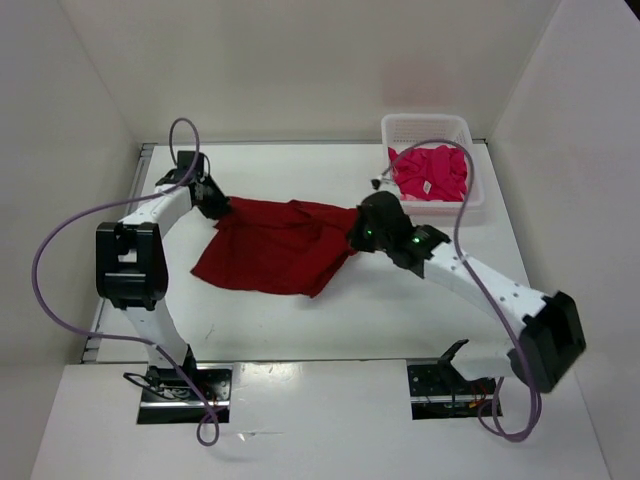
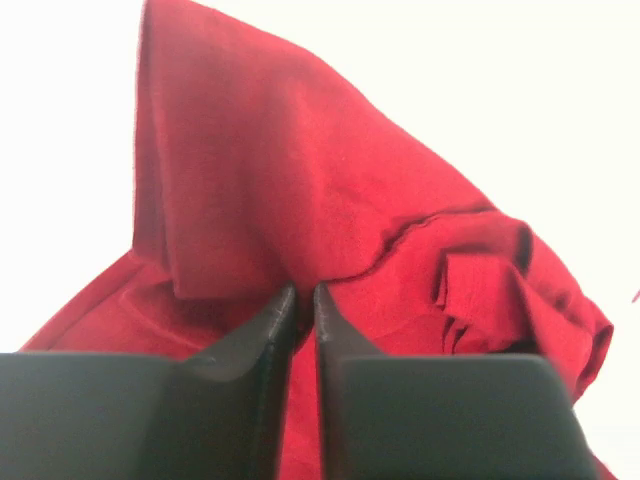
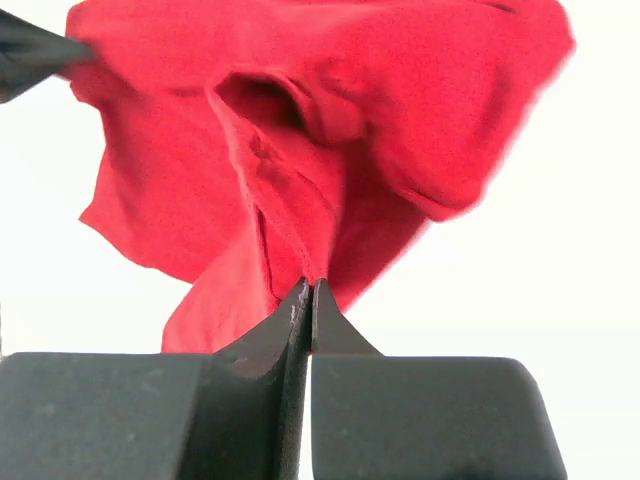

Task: Fold and stack the t-shirts
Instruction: Flatten out the tshirt

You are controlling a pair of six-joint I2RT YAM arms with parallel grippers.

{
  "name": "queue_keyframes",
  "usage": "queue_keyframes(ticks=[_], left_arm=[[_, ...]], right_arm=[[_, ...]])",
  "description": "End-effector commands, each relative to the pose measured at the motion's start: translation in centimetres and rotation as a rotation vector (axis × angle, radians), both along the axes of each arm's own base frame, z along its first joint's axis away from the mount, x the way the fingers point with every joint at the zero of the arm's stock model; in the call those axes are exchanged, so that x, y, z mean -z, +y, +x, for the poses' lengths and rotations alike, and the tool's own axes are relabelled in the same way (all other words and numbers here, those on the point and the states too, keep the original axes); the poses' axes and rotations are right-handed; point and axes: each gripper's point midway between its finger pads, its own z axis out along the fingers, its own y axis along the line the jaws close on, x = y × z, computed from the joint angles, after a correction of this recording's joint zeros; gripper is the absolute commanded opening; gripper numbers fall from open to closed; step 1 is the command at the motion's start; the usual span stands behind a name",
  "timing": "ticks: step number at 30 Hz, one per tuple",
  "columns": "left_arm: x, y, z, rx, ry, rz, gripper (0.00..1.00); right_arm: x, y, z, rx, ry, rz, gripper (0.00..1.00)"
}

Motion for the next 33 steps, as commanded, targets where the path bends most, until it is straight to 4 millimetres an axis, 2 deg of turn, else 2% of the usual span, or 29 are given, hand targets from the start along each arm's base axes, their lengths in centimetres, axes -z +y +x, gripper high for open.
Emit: queue_keyframes(ticks=[1,2,3,4,5,6,7,8,9,10,11,12,13,15,16,17,18,20,22,25,27,31,33], left_arm=[[-2.4,1.5,2.6,-0.005,-0.061,0.032,0.29],[-2.4,2.4,2.7,-0.021,-0.061,0.021,0.43],[-2.4,3.0,2.7,-0.022,-0.062,0.029,0.50],[-3.3,3.4,2.7,-0.028,-0.081,0.022,0.55],[-2.4,3.8,1.6,-0.040,-0.054,0.020,0.59],[-3.1,5.0,0.9,-0.055,-0.067,0.018,0.66],[-3.0,5.4,0.1,-0.063,-0.062,0.003,0.68],[-2.9,6.0,-0.8,-0.075,-0.055,-0.009,0.68],[-2.6,7.0,-2.7,-0.105,-0.042,-0.019,0.68],[-2.5,7.3,-3.8,-0.115,-0.036,-0.029,0.68],[-2.2,7.7,-4.9,-0.124,-0.028,-0.025,0.68],[-2.9,7.9,-6.1,-0.137,-0.038,-0.023,0.68],[-1.1,8.4,-8.2,-0.165,0.011,-0.032,0.67],[-0.6,8.2,-10.6,-0.179,0.037,-0.059,0.63],[0.9,8.4,-12.4,-0.213,0.081,-0.076,0.61],[0.8,8.6,-13.1,-0.234,0.078,-0.081,0.59],[1.3,9.2,-13.8,-0.274,0.090,-0.084,0.59],[2.4,10.0,-15.4,-0.317,0.122,-0.066,0.57],[3.1,10.5,-16.1,-0.353,0.144,-0.068,0.54],[3.7,10.0,-16.5,-0.365,0.156,-0.093,0.53],[4.3,9.7,-16.5,-0.369,0.169,-0.115,0.48],[5.5,9.6,-16.7,-0.385,0.187,-0.128,0.48],[6.1,9.8,-16.5,-0.390,0.192,-0.121,0.42]], right_arm=[[2.0,-2.7,-3.5,0.036,0.094,0.008,0.00],[3.2,-3.0,-4.7,0.031,0.140,0.009,0.00],[3.7,-3.3,-5.3,0.037,0.165,0.014,0.00],[4.3,-3.5,-6.1,0.058,0.207,0.031,0.00],[5.1,-3.9,-7.1,0.069,0.237,0.038,0.00],[5.4,-3.9,-7.6,0.077,0.257,0.058,0.00],[6.8,-4.7,-8.7,0.114,0.311,0.054,0.00],[6.8,-5.1,-9.3,0.131,0.320,0.068,0.00],[7.2,-5.5,-9.8,0.148,0.339,0.071,0.00],[8.1,-6.1,-10.8,0.183,0.378,0.074,0.03],[7.4,-6.2,-11.0,0.192,0.362,0.107,0.04],[7.3,-6.3,-11.1,0.201,0.360,0.123,0.08],[7.3,-6.3,-11.4,0.205,0.366,0.141,0.12],[7.2,-6.8,-11.2,0.230,0.361,0.158,0.23],[7.2,-6.8,-11.2,0.230,0.360,0.158,0.31],[6.7,-6.6,-11.0,0.229,0.353,0.166,0.36],[6.7,-6.6,-11.0,0.229,0.353,0.166,0.45],[6.3,-6.6,-10.5,0.218,0.324,0.159,0.49],[5.1,-6.5,-10.0,0.216,0.288,0.171,0.51],[4.3,-6.3,-9.9,0.198,0.265,0.192,0.51],[5.0,-6.3,-10.2,0.191,0.277,0.191,0.46],[4.9,-6.4,-10.4,0.190,0.271,0.197,0.43],[5.3,-6.5,-10.5,0.191,0.277,0.191,0.43]])
